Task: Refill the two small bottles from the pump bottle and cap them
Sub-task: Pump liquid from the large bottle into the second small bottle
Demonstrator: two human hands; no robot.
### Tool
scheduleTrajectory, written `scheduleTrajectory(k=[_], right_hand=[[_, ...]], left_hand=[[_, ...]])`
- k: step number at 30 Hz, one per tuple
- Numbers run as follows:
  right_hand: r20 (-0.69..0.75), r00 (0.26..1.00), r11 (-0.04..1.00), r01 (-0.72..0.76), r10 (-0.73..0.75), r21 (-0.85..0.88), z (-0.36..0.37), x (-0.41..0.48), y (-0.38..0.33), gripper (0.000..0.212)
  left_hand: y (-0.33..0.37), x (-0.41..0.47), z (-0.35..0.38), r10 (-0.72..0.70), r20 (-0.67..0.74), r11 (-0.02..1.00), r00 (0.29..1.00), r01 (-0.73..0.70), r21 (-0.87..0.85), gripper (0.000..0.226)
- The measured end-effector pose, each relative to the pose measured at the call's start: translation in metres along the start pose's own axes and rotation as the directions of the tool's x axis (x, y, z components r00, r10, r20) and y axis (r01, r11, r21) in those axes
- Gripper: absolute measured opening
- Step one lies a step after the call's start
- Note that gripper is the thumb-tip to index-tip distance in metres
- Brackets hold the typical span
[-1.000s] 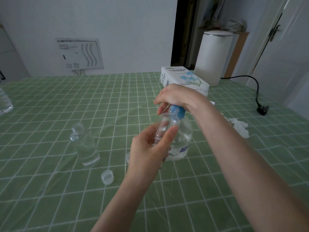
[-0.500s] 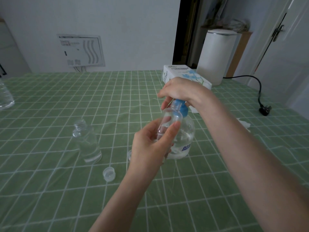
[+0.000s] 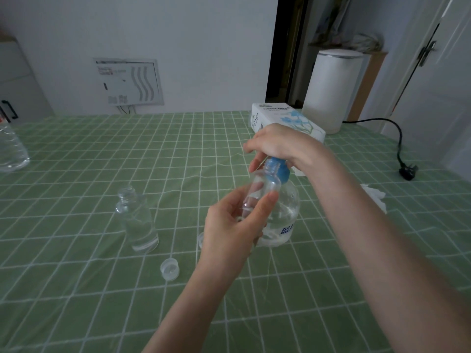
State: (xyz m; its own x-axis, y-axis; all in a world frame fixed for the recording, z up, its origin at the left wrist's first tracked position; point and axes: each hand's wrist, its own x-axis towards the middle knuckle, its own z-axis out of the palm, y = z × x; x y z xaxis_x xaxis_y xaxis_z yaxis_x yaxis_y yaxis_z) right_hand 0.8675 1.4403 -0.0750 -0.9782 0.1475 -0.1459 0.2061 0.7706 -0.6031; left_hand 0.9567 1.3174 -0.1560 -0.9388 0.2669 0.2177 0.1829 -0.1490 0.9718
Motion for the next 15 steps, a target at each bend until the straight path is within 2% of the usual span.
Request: scheduleTrajectory(k=[7, 15], right_hand=[[0.003, 1.0, 0.999, -0.013, 0.013, -0.032, -0.001, 0.001, -0.005, 0.037], [0.022, 1.0, 0.999, -0.011, 0.01, 0.033, 0.008, 0.006, 0.007, 0.039]], left_hand=[[0.002, 0.001, 0.0, 0.006, -0.007, 1.0, 1.0, -0.006, -0.022, 0.027], [-0.001, -0.001, 0.0, -0.004, -0.006, 1.0, 1.0, 0.004, -0.002, 0.026]])
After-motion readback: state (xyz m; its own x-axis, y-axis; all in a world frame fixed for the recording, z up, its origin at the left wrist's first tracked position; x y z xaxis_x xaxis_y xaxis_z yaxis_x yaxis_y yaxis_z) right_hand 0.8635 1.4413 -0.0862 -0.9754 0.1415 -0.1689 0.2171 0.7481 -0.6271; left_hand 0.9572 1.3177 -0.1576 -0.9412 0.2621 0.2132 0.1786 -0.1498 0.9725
